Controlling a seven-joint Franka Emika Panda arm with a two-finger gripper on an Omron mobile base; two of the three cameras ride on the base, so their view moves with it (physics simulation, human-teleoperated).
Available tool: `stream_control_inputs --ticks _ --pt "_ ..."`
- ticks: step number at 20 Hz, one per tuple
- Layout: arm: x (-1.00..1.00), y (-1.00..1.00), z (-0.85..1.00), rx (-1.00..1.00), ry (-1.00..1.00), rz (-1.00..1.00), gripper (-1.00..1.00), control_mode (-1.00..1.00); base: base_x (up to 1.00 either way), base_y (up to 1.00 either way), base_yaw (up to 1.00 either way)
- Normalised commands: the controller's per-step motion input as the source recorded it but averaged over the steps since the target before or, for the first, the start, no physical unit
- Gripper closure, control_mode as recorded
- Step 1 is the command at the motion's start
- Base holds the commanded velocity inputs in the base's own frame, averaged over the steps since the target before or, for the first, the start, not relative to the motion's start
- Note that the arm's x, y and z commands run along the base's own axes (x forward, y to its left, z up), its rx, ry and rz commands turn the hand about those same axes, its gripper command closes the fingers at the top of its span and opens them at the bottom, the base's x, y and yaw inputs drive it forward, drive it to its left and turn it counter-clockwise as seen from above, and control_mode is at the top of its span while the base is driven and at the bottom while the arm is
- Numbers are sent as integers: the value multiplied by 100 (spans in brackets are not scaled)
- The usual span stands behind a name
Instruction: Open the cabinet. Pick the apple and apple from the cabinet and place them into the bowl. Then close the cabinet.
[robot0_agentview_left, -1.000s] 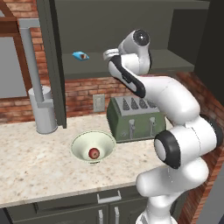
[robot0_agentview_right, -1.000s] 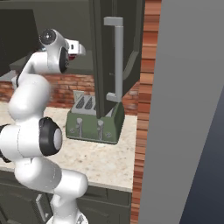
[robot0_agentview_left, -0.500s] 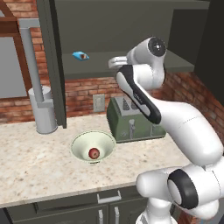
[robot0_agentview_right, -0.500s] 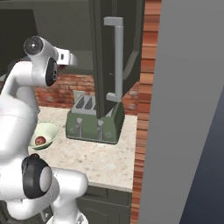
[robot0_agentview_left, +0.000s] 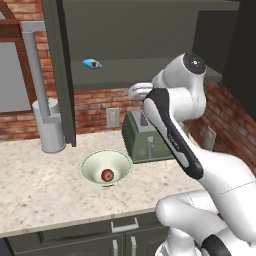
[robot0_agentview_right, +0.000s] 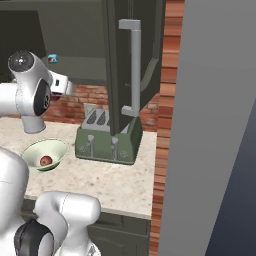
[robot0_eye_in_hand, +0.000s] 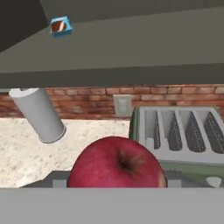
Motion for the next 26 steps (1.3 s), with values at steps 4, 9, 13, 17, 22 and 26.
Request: stream_control_inputs --ticks 4,9,13,17,22,26 --pt "-52 60 -87 -2 27 12 100 -100 0 0 0" --pt "-14 64 -93 -2 25 14 100 -100 0 0 0" --pt "10 58 -84 -4 20 11 100 -100 0 0 0" --pt "47 46 -76 -4 19 8 100 -100 0 0 0" --pt "63 30 -67 -4 16 3 100 -100 0 0 0" --pt "72 6 -40 -4 0 0 100 -100 0 0 0"
